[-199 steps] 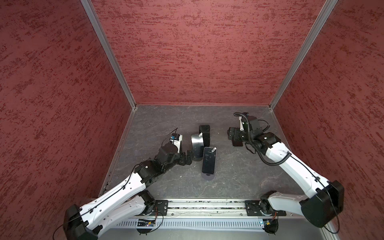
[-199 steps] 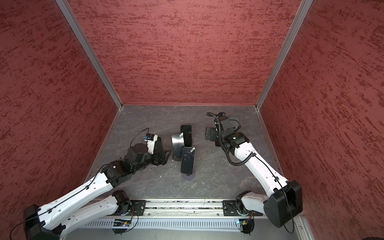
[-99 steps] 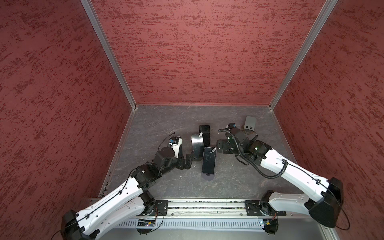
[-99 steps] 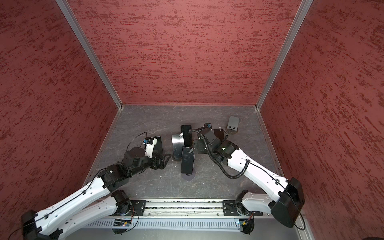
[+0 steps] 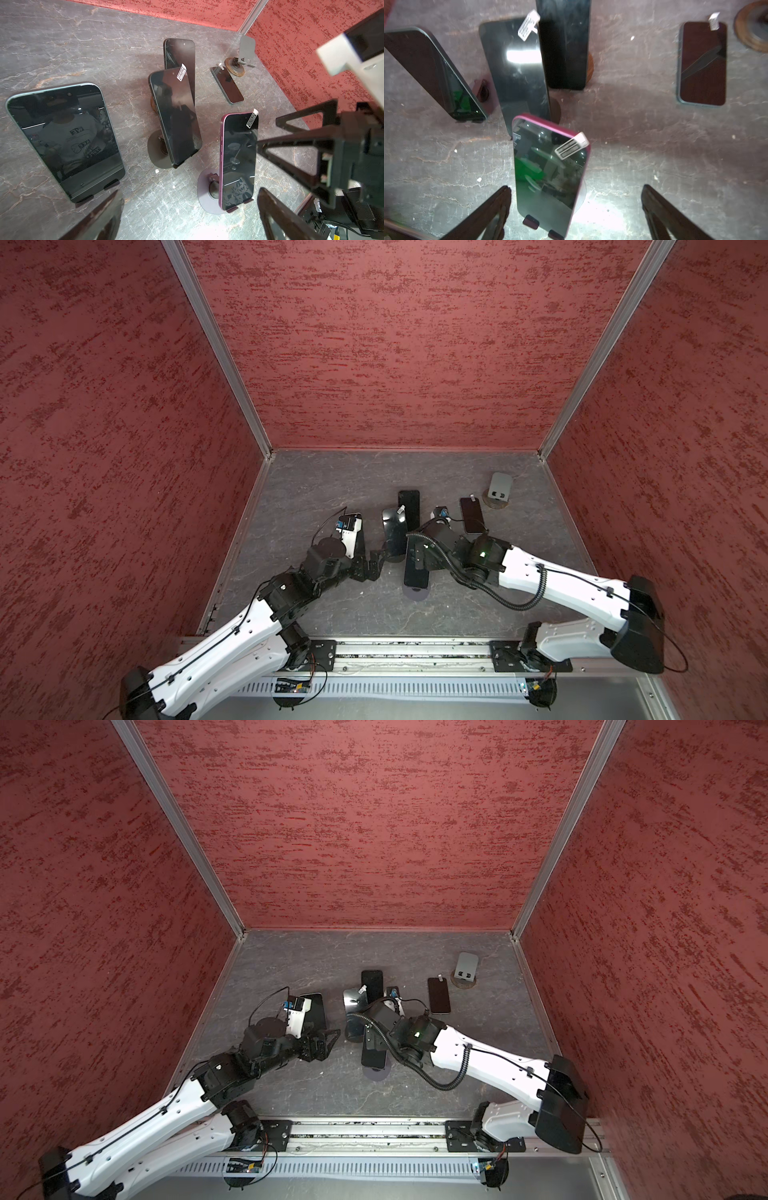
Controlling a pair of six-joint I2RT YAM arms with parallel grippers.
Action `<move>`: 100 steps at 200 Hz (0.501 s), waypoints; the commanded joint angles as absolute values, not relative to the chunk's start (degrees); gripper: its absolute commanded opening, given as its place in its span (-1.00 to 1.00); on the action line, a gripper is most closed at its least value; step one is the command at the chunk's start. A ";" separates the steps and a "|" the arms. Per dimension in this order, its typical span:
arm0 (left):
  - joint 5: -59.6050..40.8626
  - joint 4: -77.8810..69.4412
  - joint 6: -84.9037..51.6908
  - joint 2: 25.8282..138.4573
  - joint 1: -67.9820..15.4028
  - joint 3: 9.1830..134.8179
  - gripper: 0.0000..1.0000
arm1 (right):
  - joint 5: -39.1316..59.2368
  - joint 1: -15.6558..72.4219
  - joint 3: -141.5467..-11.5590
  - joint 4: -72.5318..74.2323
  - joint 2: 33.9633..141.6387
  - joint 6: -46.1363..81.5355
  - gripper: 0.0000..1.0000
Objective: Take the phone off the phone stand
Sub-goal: 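Move the right gripper toward the pink-edged phone on the nearest stand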
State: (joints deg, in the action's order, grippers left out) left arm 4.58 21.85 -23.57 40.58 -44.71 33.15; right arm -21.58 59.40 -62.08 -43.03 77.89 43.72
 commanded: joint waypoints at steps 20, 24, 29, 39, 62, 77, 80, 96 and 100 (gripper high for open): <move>4.44 20.30 -23.23 39.17 -44.91 32.16 0.99 | -27.12 63.09 -65.65 -44.91 81.86 51.10 0.97; 4.44 20.20 -23.14 39.01 -44.90 32.00 0.99 | -27.56 63.46 -65.93 -45.16 82.34 51.65 0.98; 4.40 20.15 -23.13 38.78 -44.91 31.84 0.99 | -27.99 63.87 -66.25 -45.30 82.88 52.12 0.98; 4.48 19.89 -23.12 38.22 -44.91 31.48 0.99 | -28.76 64.69 -67.01 -45.52 84.36 53.26 0.98; 4.80 19.74 -22.91 37.03 -44.91 30.79 0.99 | -30.40 66.13 -68.60 -45.94 86.69 55.56 0.97; 4.96 19.92 -22.40 36.46 -44.91 30.59 0.99 | -31.34 66.36 -69.32 -46.77 87.60 57.43 0.98; 4.99 19.91 -22.26 36.29 -44.91 30.59 0.99 | -31.54 66.36 -69.45 -46.95 87.74 57.96 0.98; 5.19 20.00 -21.97 35.60 -44.91 30.34 0.99 | -33.20 66.36 -70.32 -48.79 88.41 60.75 0.98; 5.19 19.89 -21.92 35.44 -44.87 30.26 0.99 | -33.74 66.44 -70.52 -49.40 88.59 61.54 0.97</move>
State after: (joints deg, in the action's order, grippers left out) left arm 4.62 21.39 -23.24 36.67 -44.71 30.96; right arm -28.25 65.98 -68.14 -45.25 87.96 54.59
